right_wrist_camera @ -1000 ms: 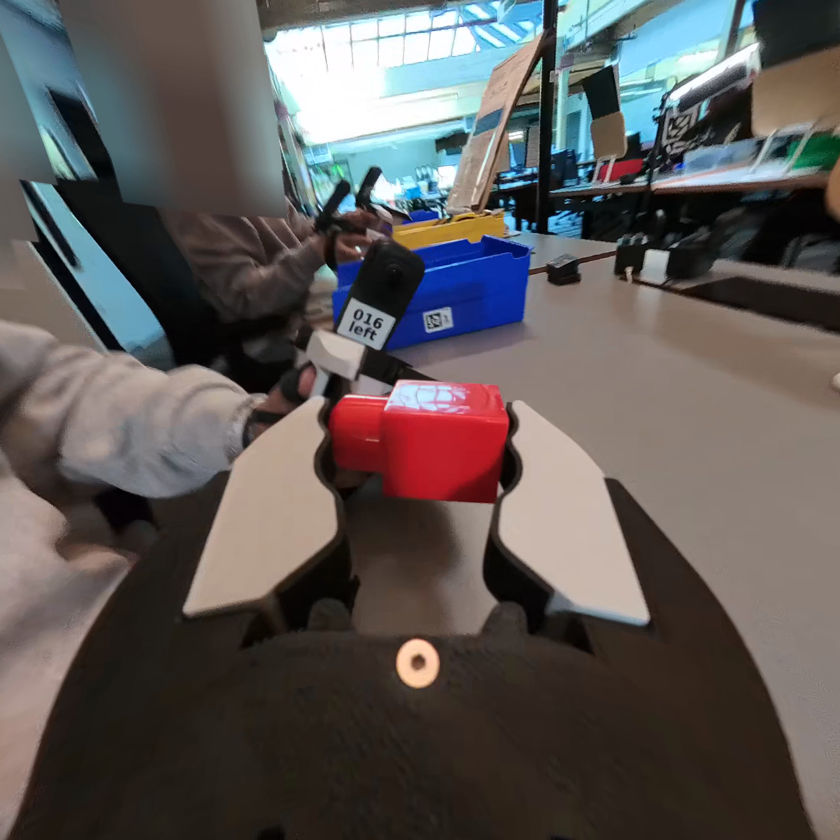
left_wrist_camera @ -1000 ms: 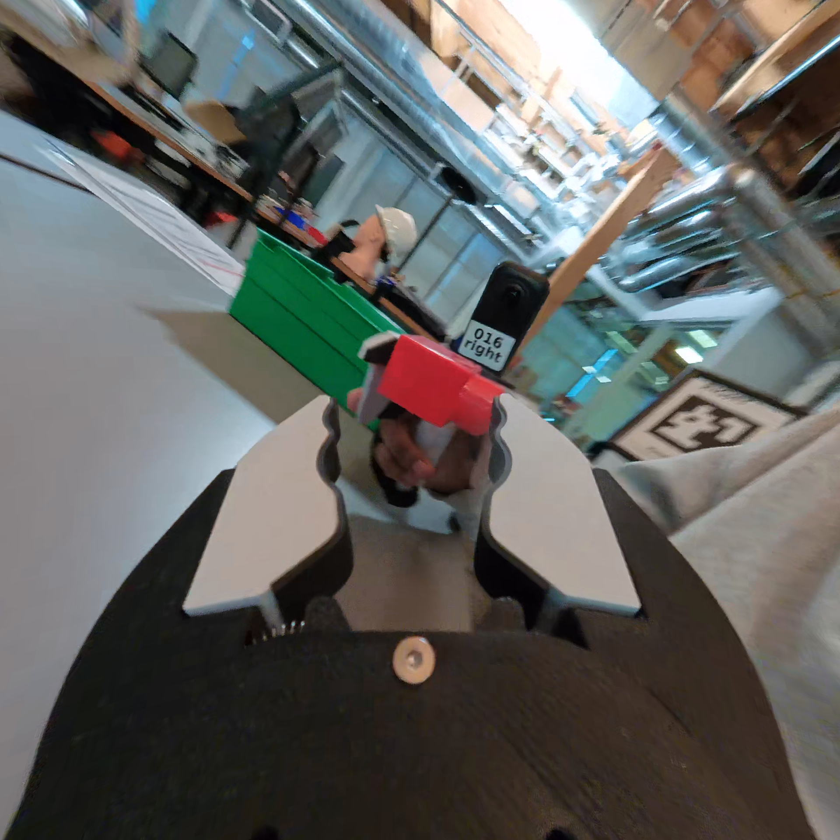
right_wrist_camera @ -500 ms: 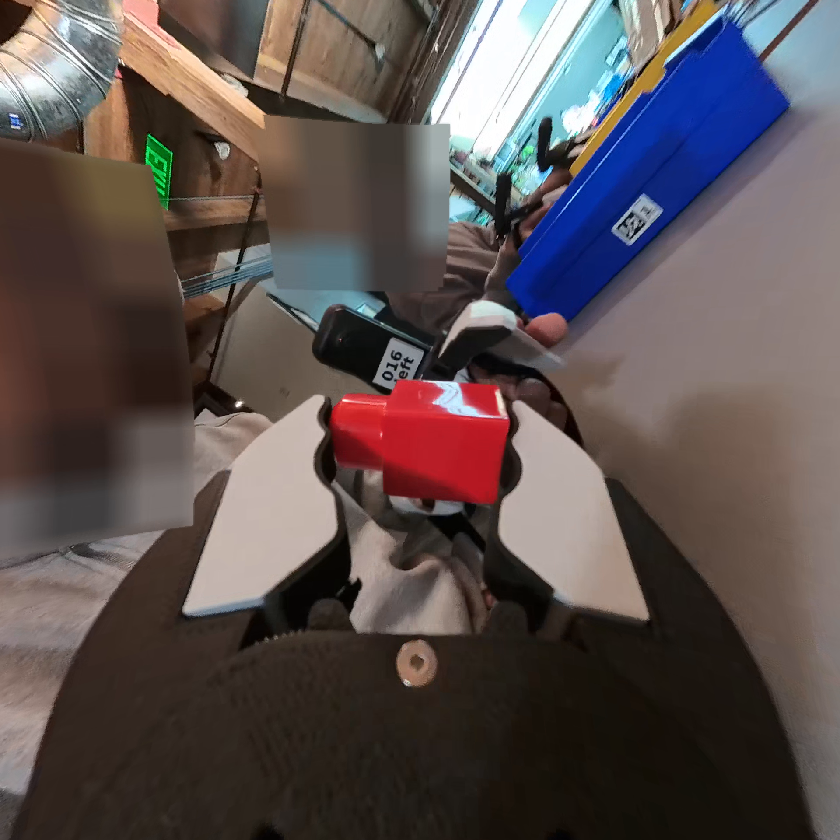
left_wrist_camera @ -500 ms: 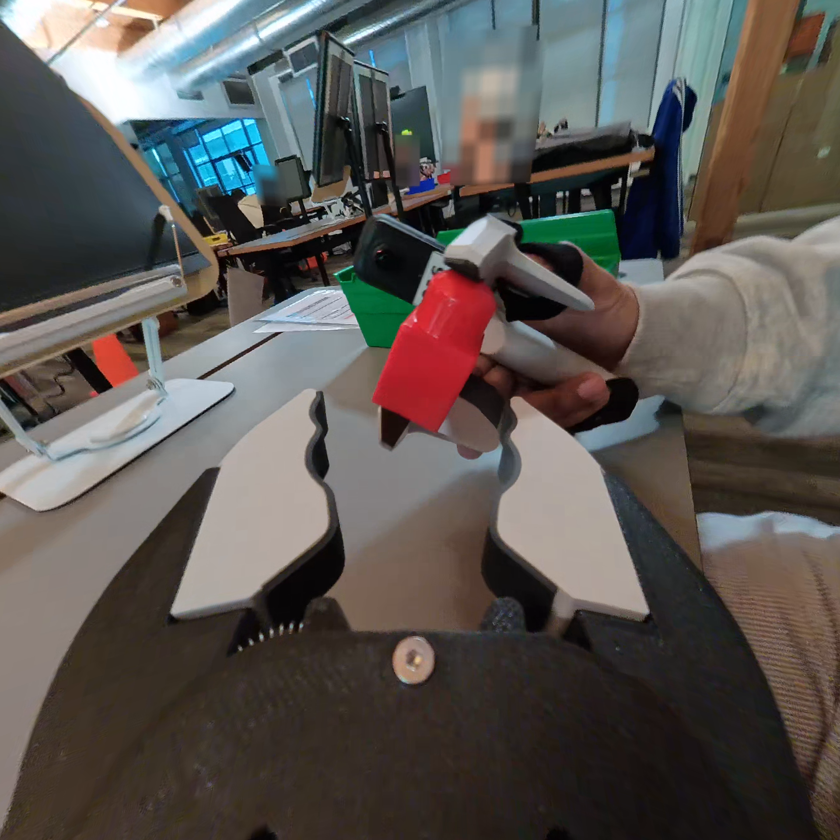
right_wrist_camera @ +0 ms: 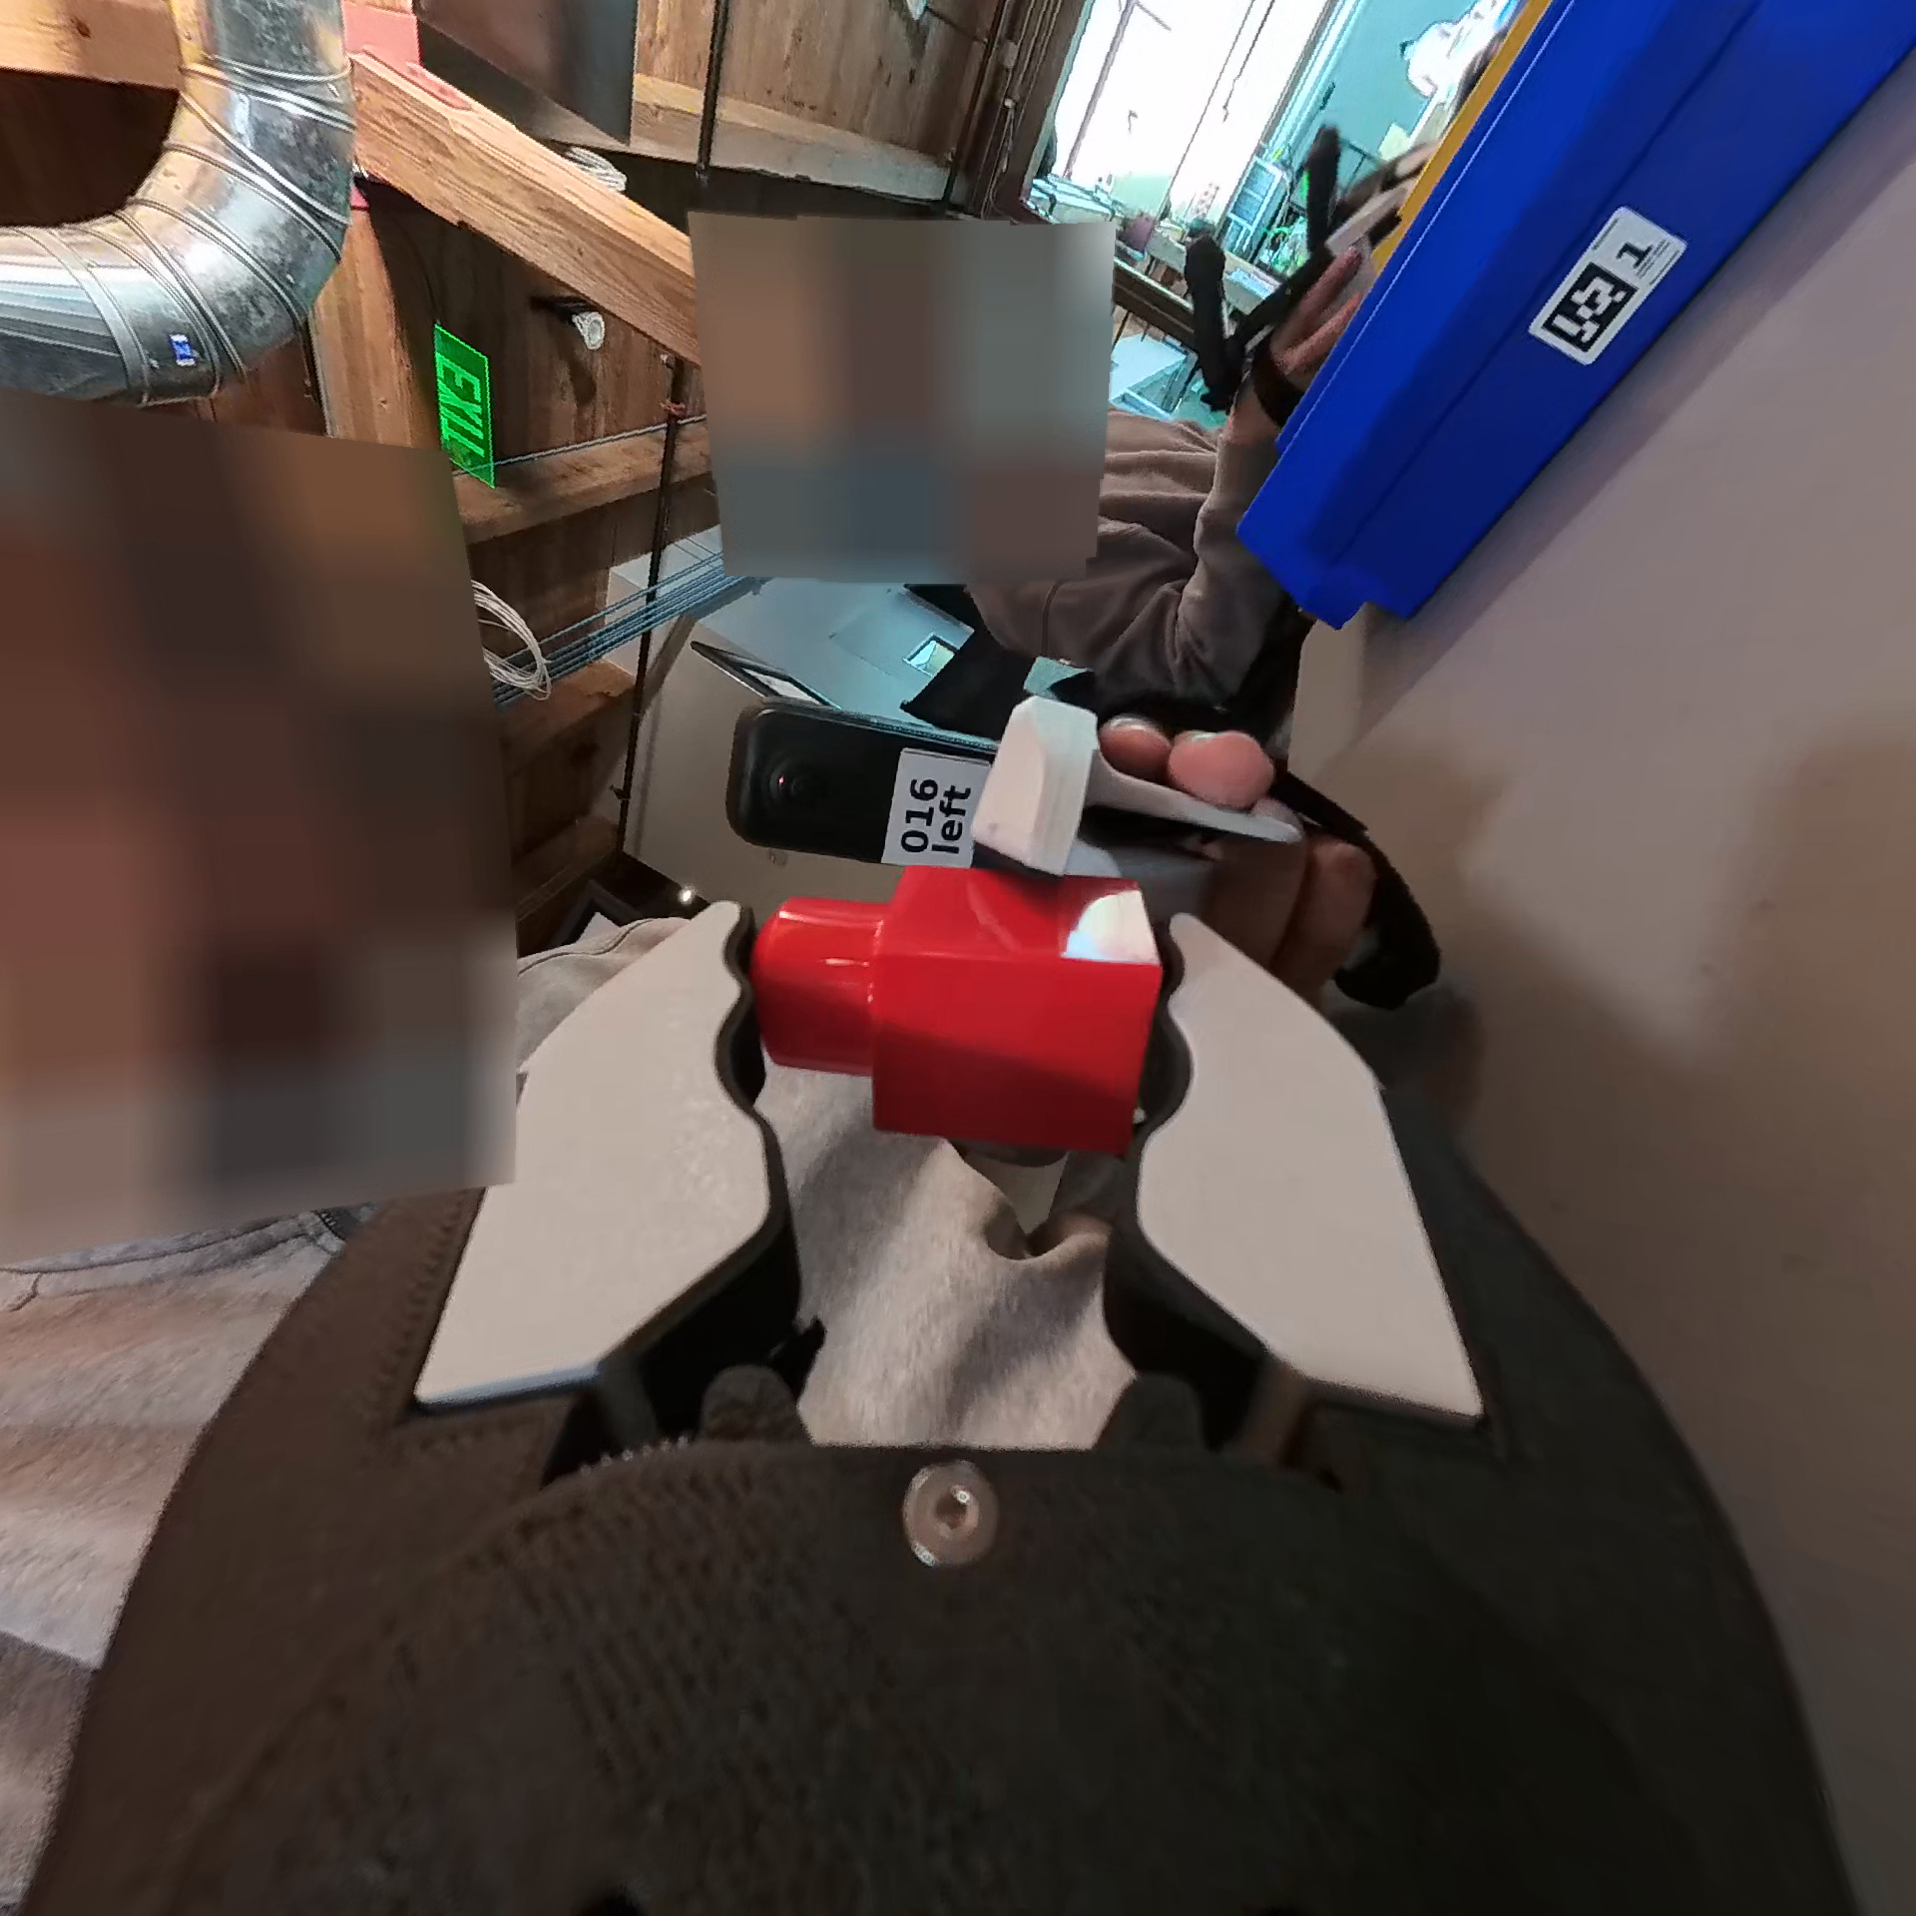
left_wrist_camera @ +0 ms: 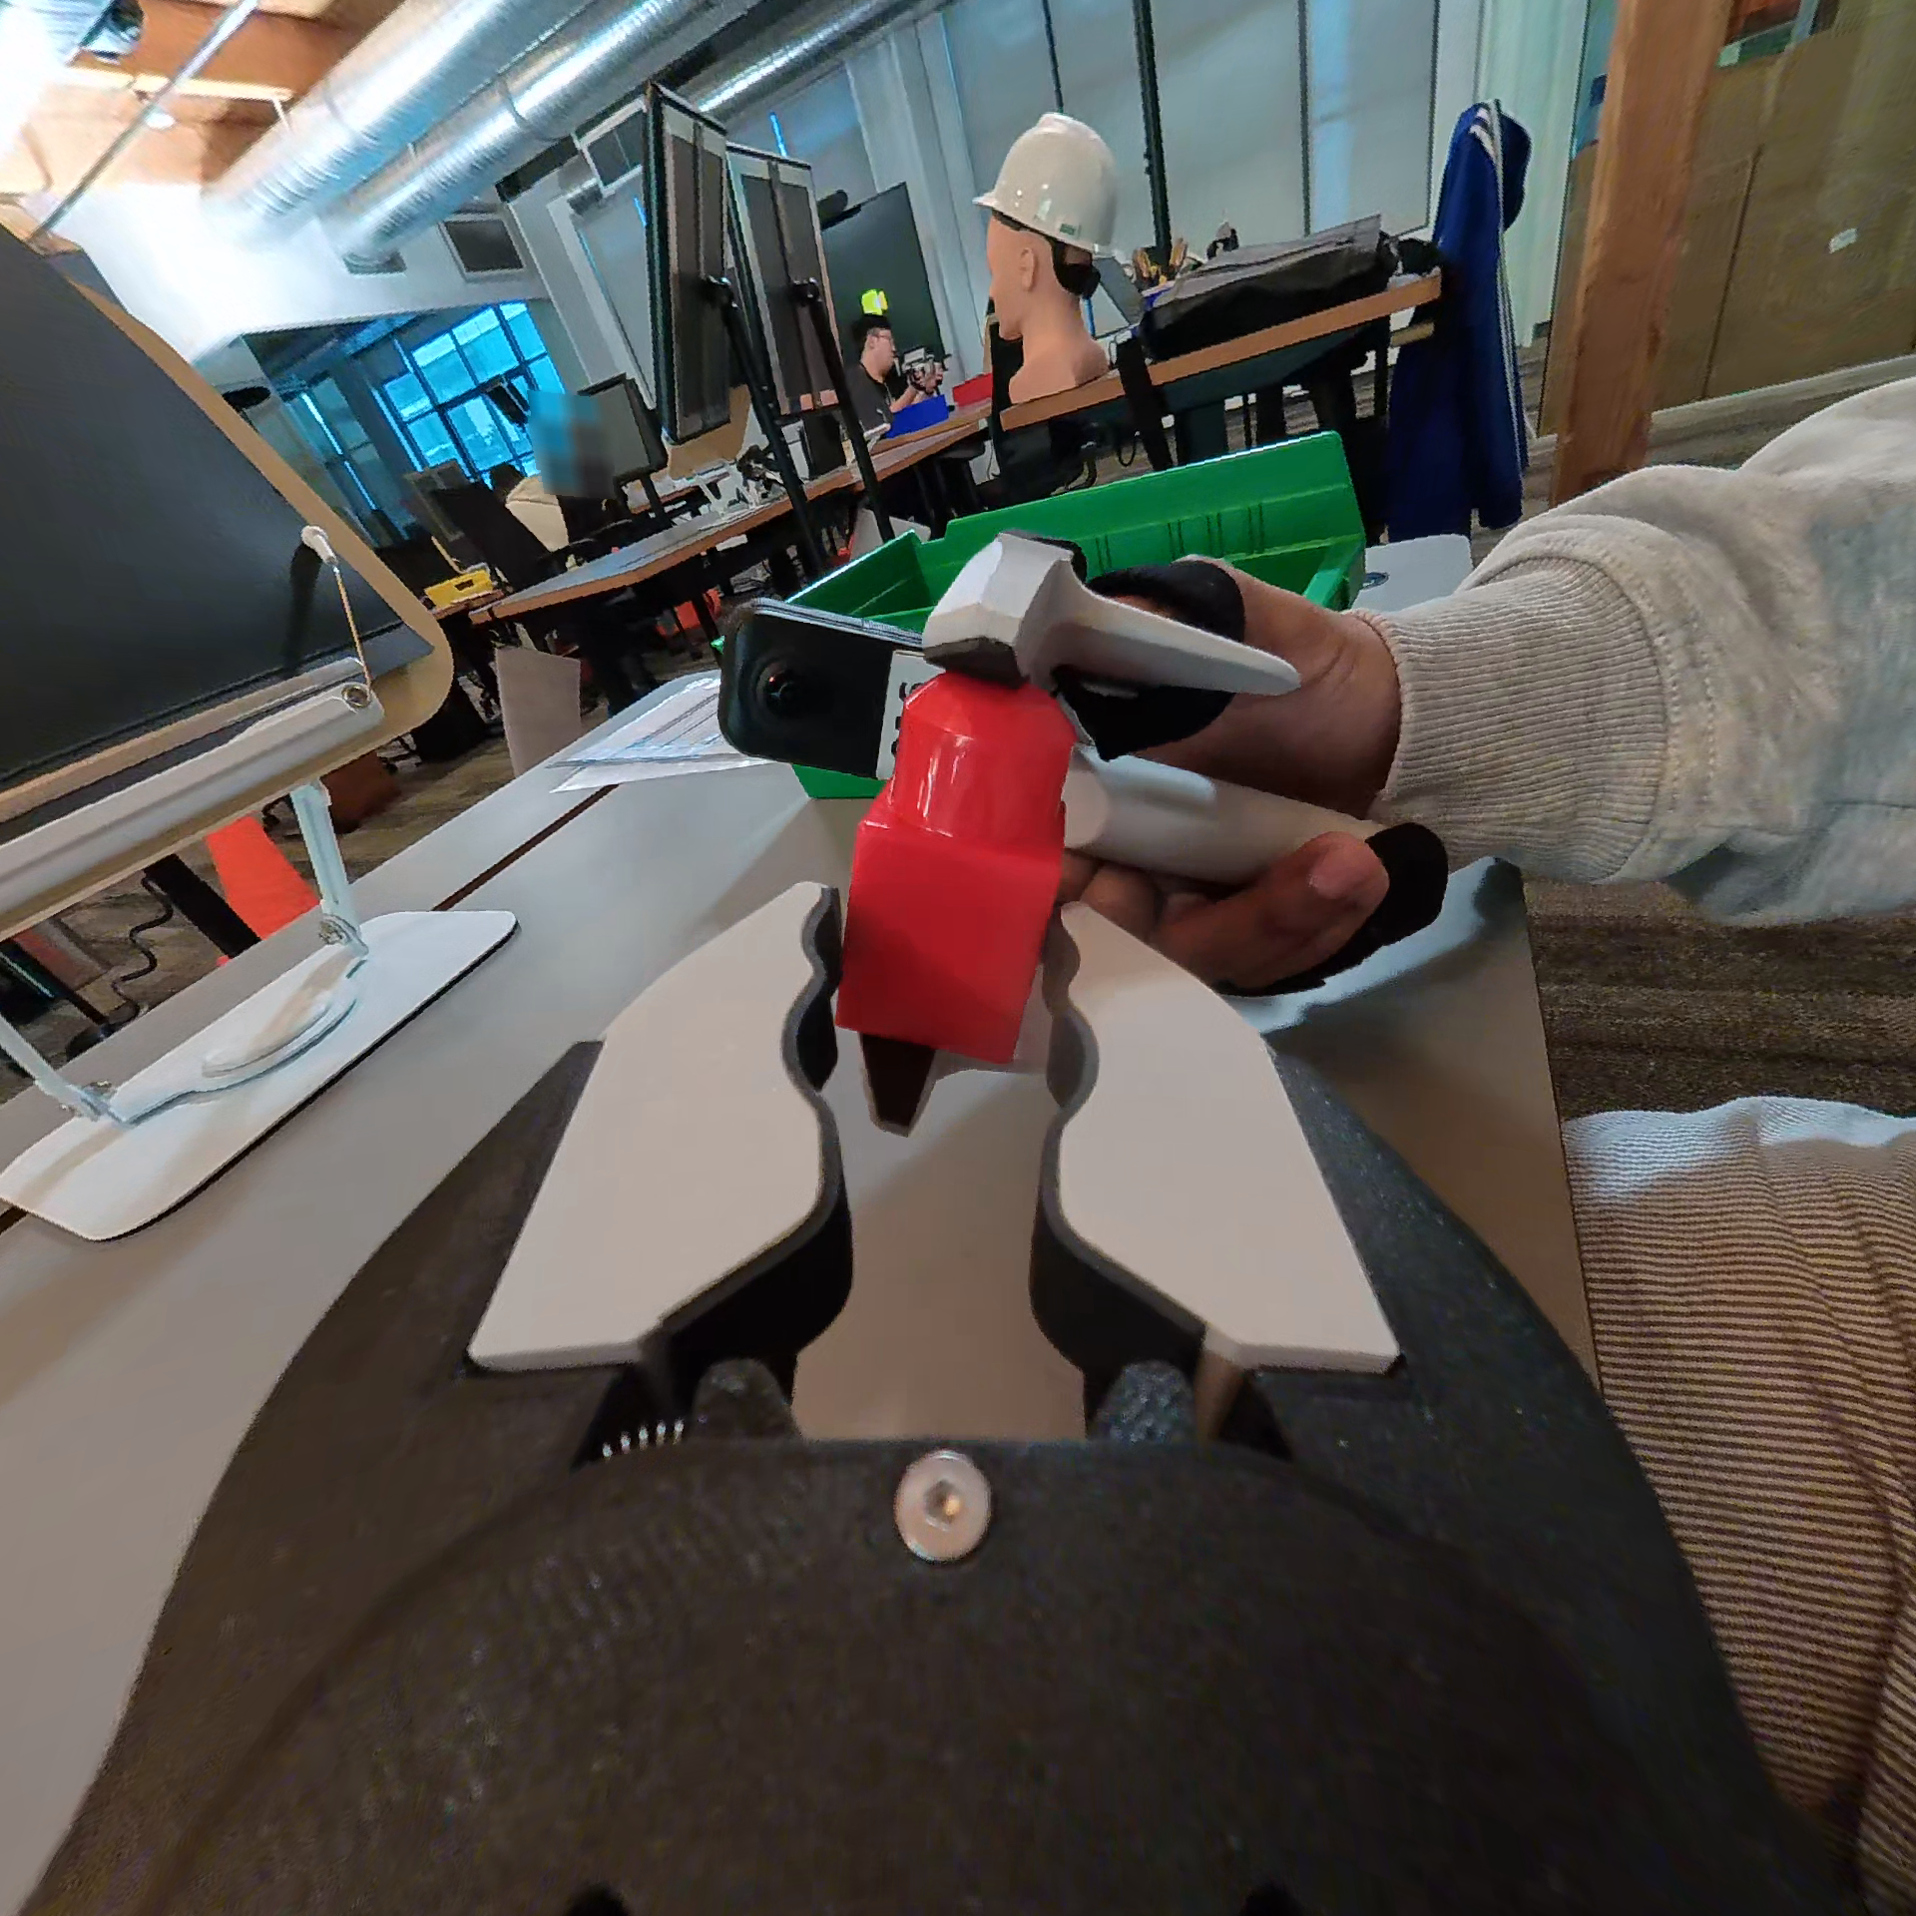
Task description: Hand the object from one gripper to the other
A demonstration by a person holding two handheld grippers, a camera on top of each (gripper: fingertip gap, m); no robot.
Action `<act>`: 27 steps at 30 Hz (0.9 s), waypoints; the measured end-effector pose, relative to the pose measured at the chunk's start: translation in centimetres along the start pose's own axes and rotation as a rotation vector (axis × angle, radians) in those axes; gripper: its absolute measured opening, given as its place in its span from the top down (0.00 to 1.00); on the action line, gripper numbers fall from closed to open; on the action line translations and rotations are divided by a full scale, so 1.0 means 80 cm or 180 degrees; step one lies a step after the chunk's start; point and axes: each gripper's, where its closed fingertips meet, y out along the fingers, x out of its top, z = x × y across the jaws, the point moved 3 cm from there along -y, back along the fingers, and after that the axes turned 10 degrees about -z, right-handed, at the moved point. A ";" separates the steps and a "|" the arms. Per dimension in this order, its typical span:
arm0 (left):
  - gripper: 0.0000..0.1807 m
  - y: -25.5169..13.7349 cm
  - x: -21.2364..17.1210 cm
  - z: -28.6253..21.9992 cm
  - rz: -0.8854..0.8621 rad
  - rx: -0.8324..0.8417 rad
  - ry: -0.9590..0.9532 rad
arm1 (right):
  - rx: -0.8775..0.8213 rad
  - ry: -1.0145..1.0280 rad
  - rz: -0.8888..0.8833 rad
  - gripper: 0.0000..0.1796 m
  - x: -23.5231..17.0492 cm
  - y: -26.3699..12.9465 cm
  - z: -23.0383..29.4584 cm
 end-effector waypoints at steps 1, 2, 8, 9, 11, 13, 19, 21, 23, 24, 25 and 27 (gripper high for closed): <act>0.79 0.000 0.000 0.000 -0.0007 -0.0004 -0.0016 | 0.0002 -0.0019 -0.0040 0.59 0.001 0.000 0.000; 0.79 -0.001 0.001 0.001 -0.0019 -0.0003 -0.0042 | -0.0004 -0.0034 -0.0086 0.59 0.003 -0.001 -0.001; 0.80 -0.004 0.003 0.011 -0.0091 0.0057 -0.0321 | -0.0149 -0.0271 -0.0422 0.53 0.021 -0.010 -0.005; 0.80 -0.005 0.003 0.014 -0.0109 0.0078 -0.0420 | -0.0173 -0.0344 -0.0507 0.53 0.026 -0.013 -0.005; 0.80 -0.008 0.003 0.021 -0.0165 0.0113 -0.0679 | -0.0237 -0.0576 -0.0720 0.52 0.037 -0.019 -0.002; 0.80 -0.011 0.004 0.028 -0.0275 0.0109 -0.1031 | -0.0320 -0.0908 -0.0928 0.51 0.048 -0.024 0.003; 0.80 -0.016 0.004 0.042 -0.0584 -0.0058 -0.2219 | -0.0531 -0.1990 -0.1079 0.58 0.058 -0.030 0.021; 0.80 -0.018 0.004 0.044 -0.0648 -0.0094 -0.2424 | -0.0578 -0.2186 -0.0974 0.62 0.054 -0.027 0.022; 0.80 -0.018 0.004 0.045 -0.0677 -0.0119 -0.2520 | -0.0633 -0.2259 -0.0818 0.65 0.048 -0.023 0.018; 0.80 -0.018 0.004 0.044 -0.0682 -0.0137 -0.2545 | -0.0668 -0.2277 -0.0743 0.66 0.044 -0.021 0.015; 0.80 -0.018 0.004 0.043 -0.0680 -0.0160 -0.2566 | -0.0708 -0.2303 -0.0667 0.67 0.041 -0.019 0.011; 0.80 -0.016 0.004 0.041 -0.0661 -0.0209 -0.2598 | -0.0796 -0.2388 -0.0510 0.68 0.035 -0.015 0.006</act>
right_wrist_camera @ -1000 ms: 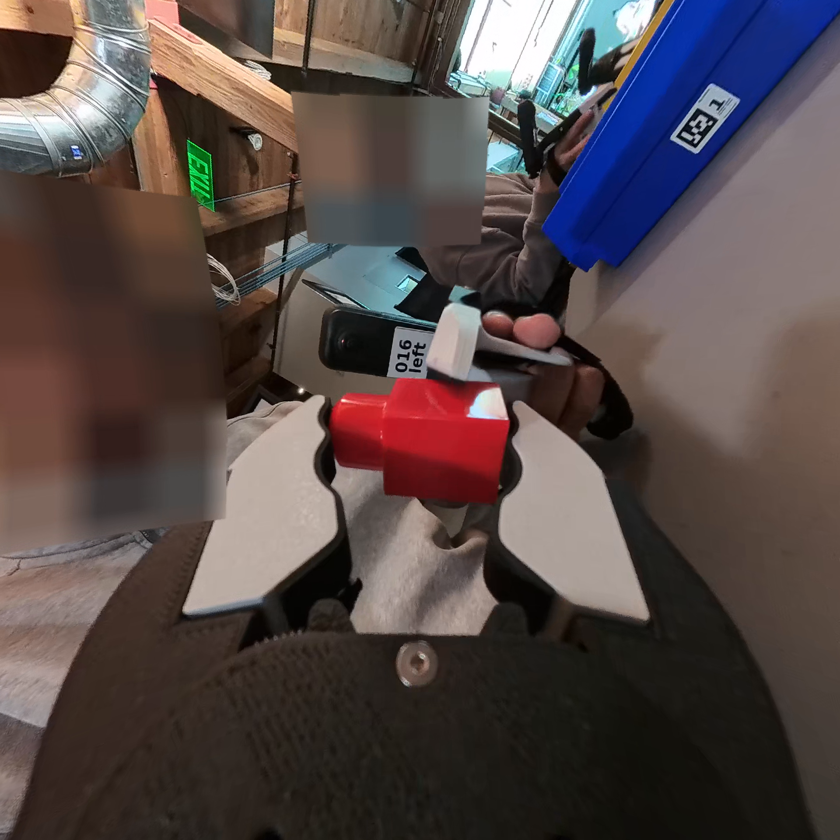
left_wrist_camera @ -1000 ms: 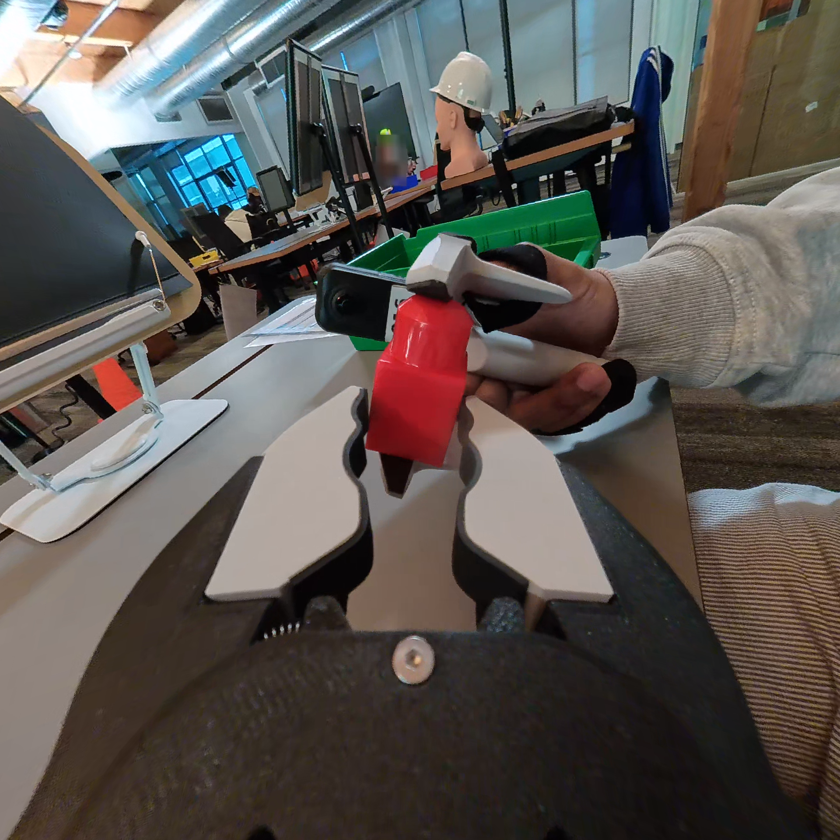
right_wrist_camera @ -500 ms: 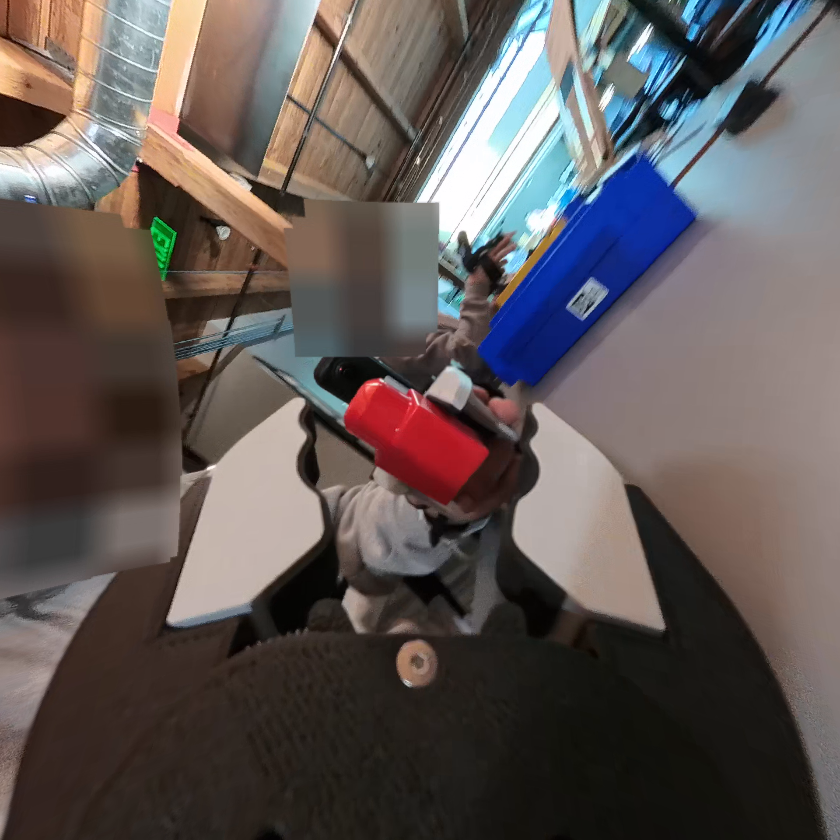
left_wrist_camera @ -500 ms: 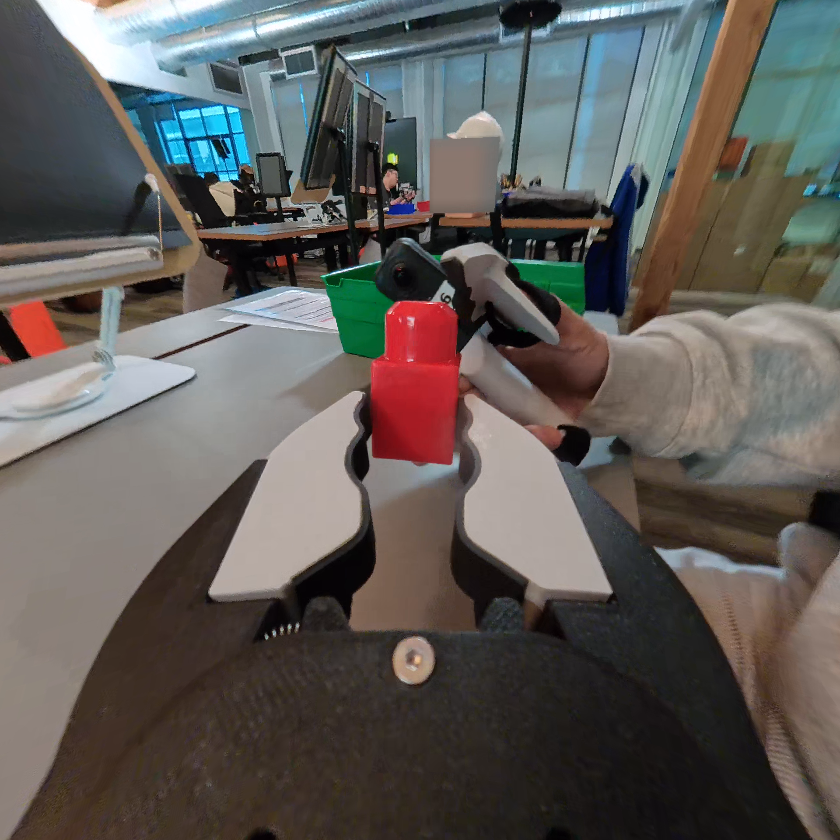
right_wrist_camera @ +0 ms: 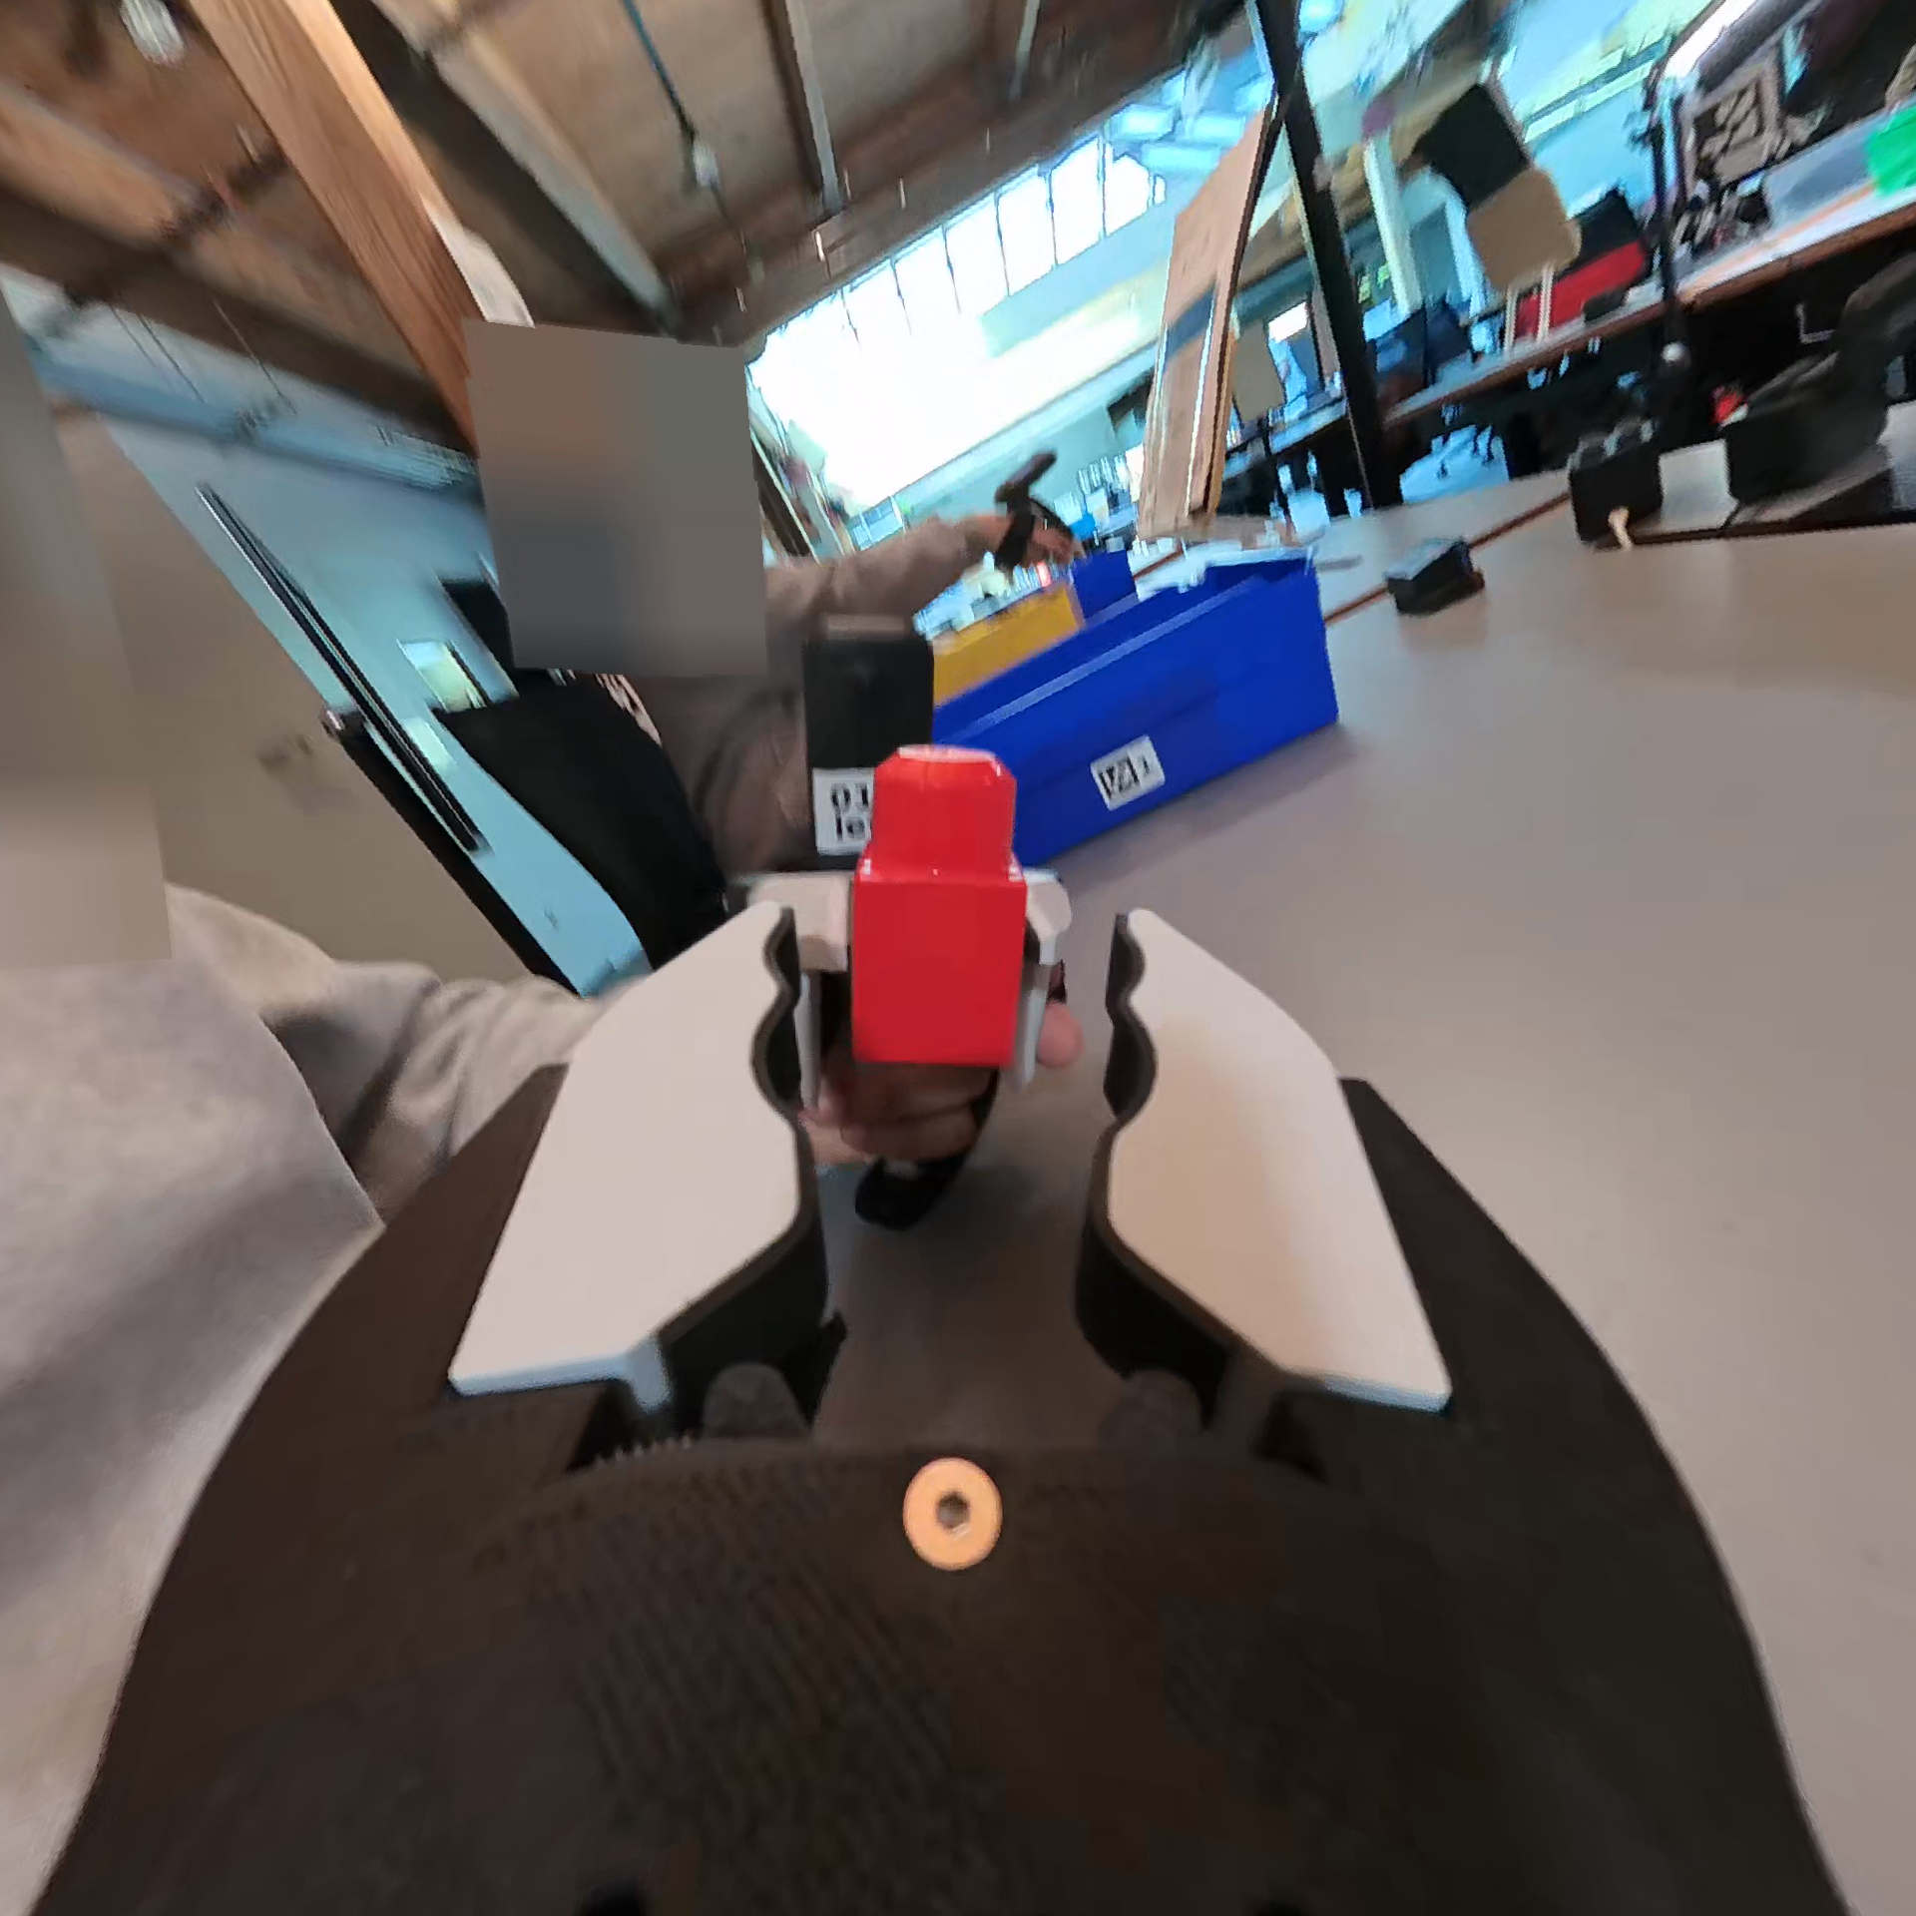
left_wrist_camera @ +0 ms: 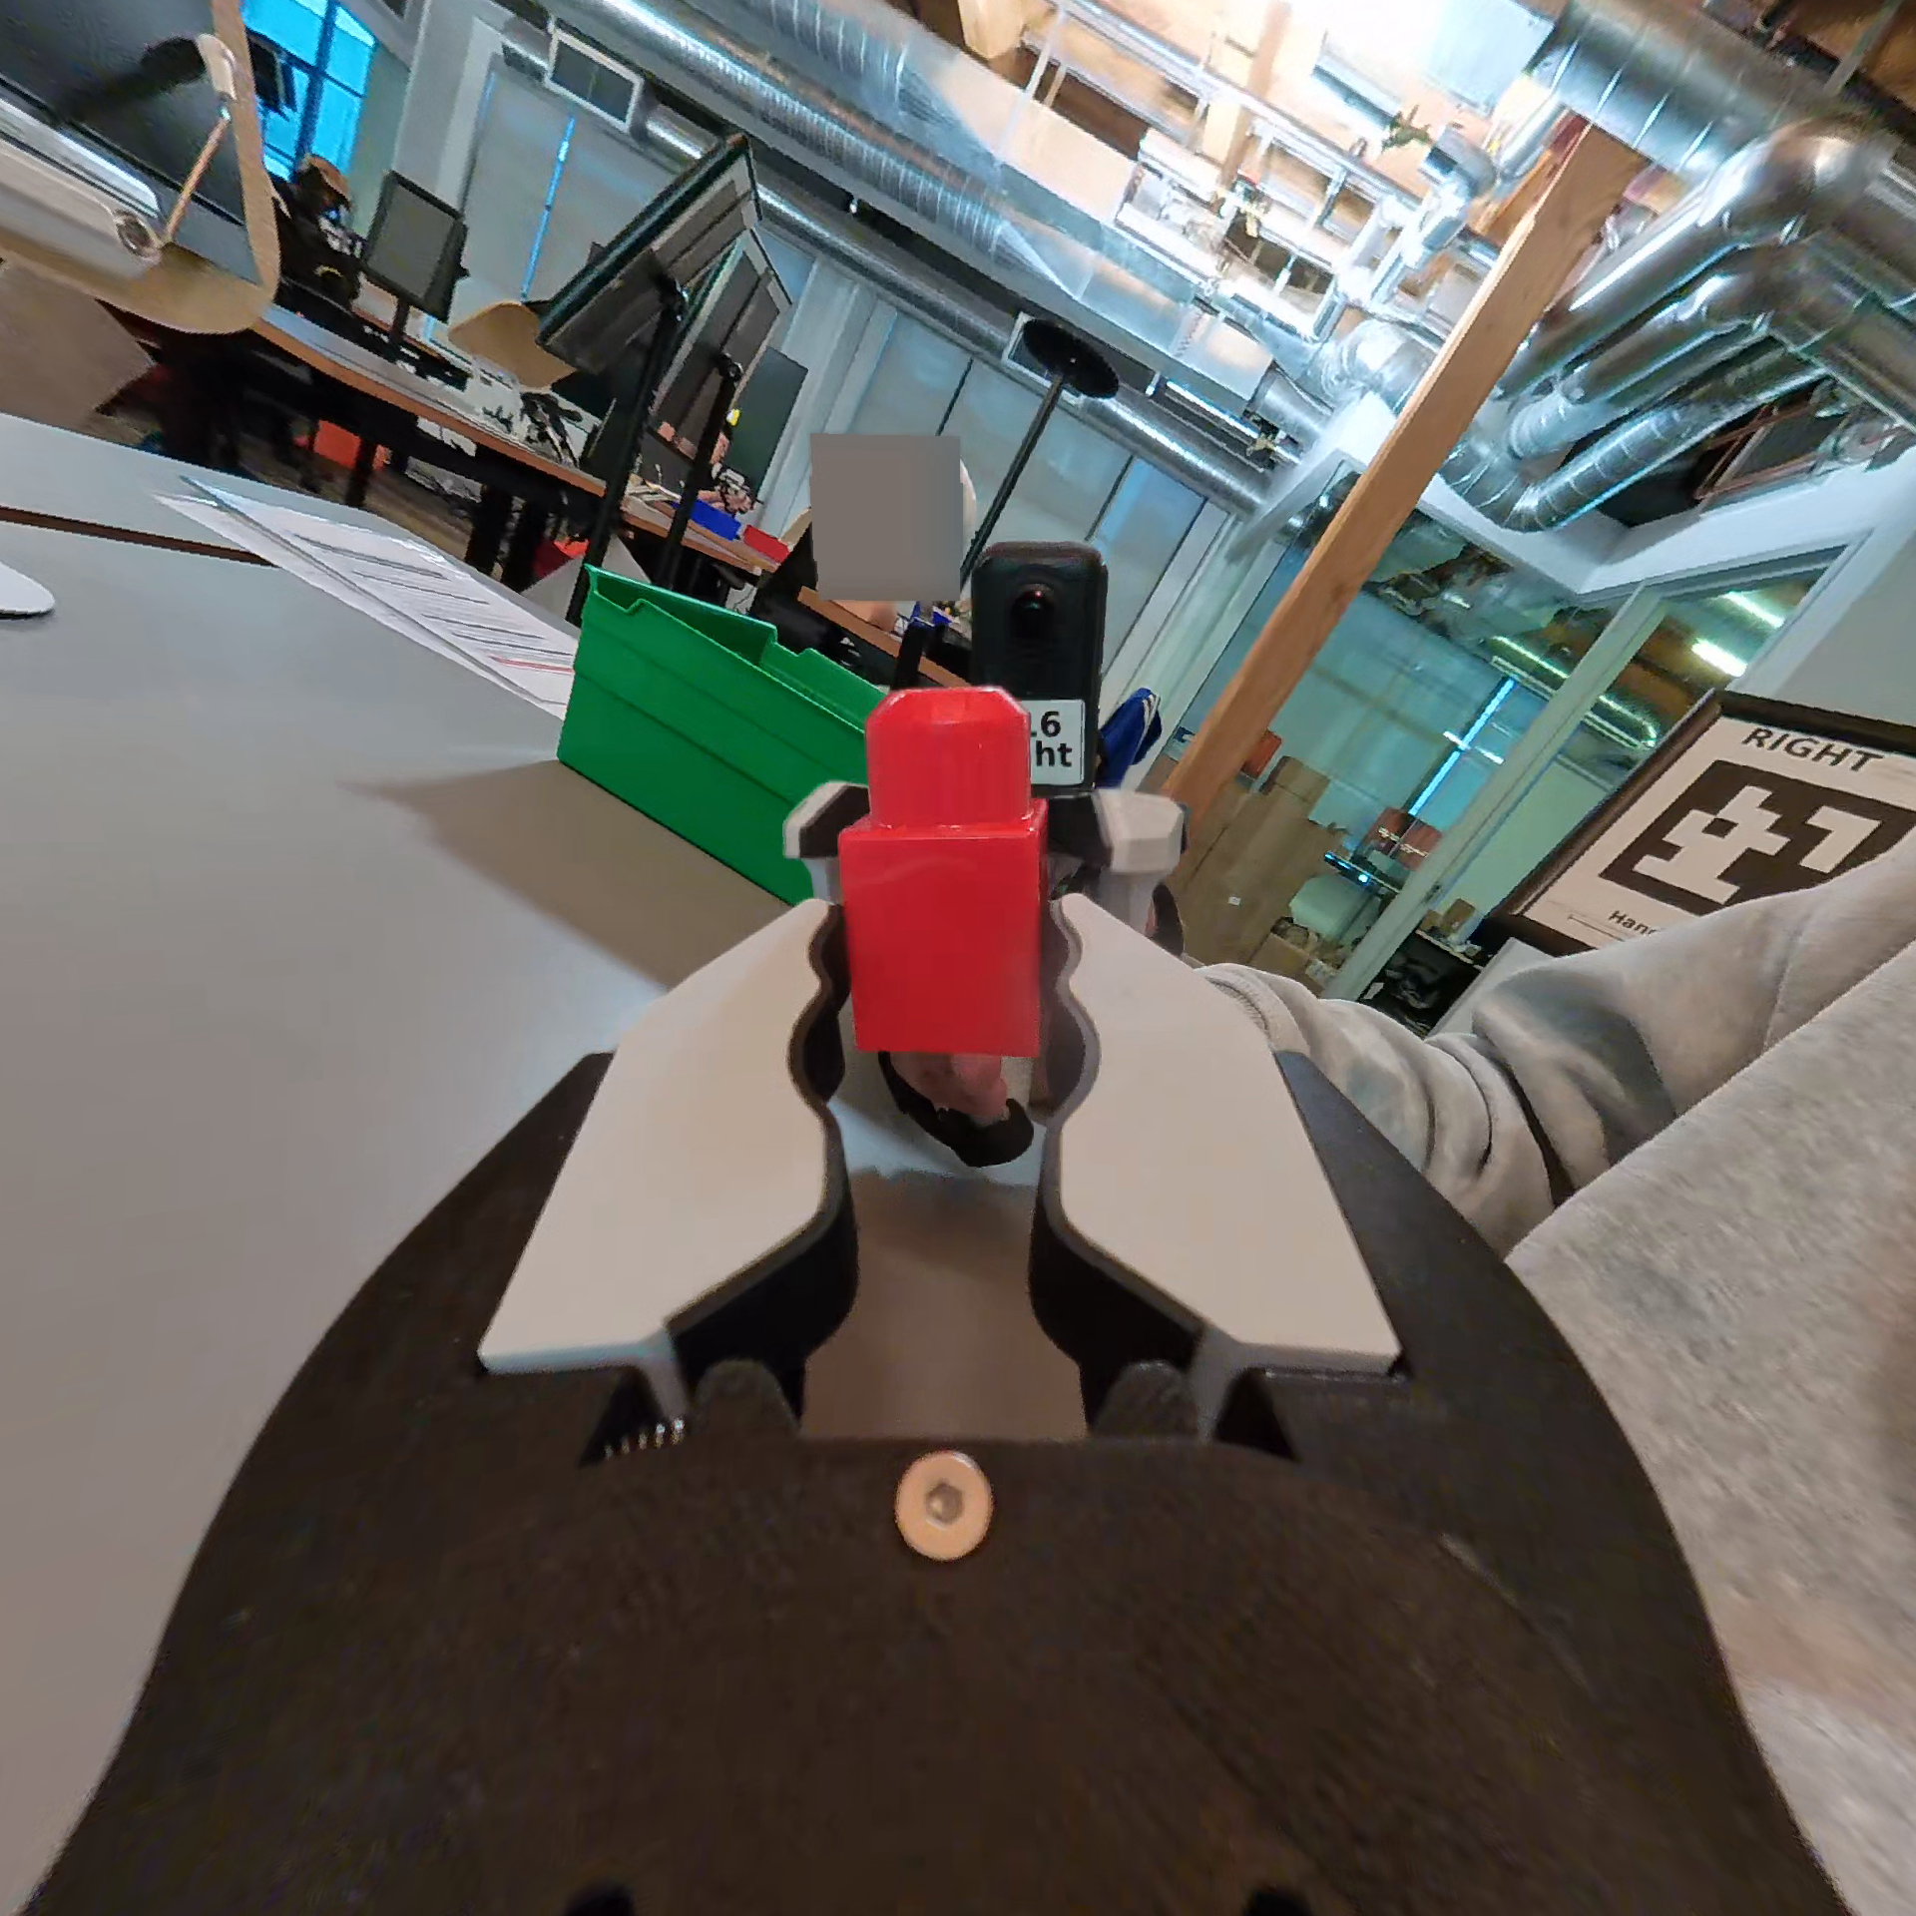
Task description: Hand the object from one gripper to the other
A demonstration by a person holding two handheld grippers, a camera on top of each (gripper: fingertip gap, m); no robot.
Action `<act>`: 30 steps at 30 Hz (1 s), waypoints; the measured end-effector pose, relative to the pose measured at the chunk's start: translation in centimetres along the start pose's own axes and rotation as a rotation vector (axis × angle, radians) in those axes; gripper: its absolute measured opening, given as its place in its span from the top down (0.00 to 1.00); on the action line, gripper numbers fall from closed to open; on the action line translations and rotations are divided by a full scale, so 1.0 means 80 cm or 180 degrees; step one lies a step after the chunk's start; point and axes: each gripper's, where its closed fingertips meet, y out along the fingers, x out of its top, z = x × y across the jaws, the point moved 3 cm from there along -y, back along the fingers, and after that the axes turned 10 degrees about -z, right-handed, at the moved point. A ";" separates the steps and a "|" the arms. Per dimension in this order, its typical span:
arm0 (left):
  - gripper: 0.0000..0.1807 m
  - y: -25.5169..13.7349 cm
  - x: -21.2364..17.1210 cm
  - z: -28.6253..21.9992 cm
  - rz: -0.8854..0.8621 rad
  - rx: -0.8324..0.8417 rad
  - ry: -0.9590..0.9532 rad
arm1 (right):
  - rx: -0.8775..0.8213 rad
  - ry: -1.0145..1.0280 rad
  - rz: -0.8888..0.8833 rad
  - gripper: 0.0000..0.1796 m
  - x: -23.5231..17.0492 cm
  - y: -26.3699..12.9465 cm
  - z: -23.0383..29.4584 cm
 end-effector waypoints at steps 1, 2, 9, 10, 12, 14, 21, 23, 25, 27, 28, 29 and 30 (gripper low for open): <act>0.80 0.000 -0.001 0.000 0.0021 -0.0010 -0.0013 | -0.0002 -0.0062 0.0081 0.69 -0.004 0.001 0.001; 0.80 0.001 -0.003 -0.001 0.0038 -0.0017 -0.0027 | -0.0006 -0.0119 0.0160 0.70 -0.009 0.003 0.002; 0.80 0.001 -0.005 0.000 0.0046 -0.0033 -0.0133 | 0.0037 -0.0052 0.0189 0.77 -0.010 0.005 0.006; 0.80 0.002 -0.006 0.000 0.0060 -0.0041 -0.0135 | 0.0035 -0.0030 0.0163 0.77 -0.009 0.004 0.006; 0.80 0.003 -0.008 -0.001 0.0089 -0.0047 -0.0116 | 0.0020 -0.0009 0.0116 0.77 -0.006 0.003 0.005; 0.80 0.003 -0.009 -0.002 0.0110 -0.0045 -0.0101 | -0.0009 -0.0021 0.0129 0.79 -0.006 0.002 0.004; 0.80 0.003 -0.010 0.000 0.0076 -0.0014 -0.0101 | -0.0070 -0.0051 0.0168 0.81 -0.006 0.002 0.002; 0.77 0.004 -0.010 -0.001 0.0058 -0.0014 -0.0104 | -0.0123 -0.0081 0.0164 0.81 -0.005 0.001 0.000; 0.73 0.004 -0.009 0.000 0.0033 0.0003 -0.0115 | -0.0158 -0.0068 0.0144 0.81 -0.003 -0.001 -0.002; 0.71 0.004 -0.009 0.002 0.0017 0.0035 -0.0131 | -0.0187 -0.0013 0.0112 0.81 -0.001 -0.003 -0.005; 0.70 0.004 -0.008 0.003 0.0001 0.0046 -0.0144 | -0.0201 0.0010 0.0097 0.81 0.000 -0.004 -0.007; 0.69 0.003 -0.007 0.003 -0.0024 0.0054 -0.0160 | -0.0210 0.0033 0.0091 0.81 0.001 -0.005 -0.008; 0.69 0.002 -0.005 0.004 -0.0057 0.0067 -0.0174 | -0.0212 0.0057 0.0090 0.81 0.001 -0.006 -0.008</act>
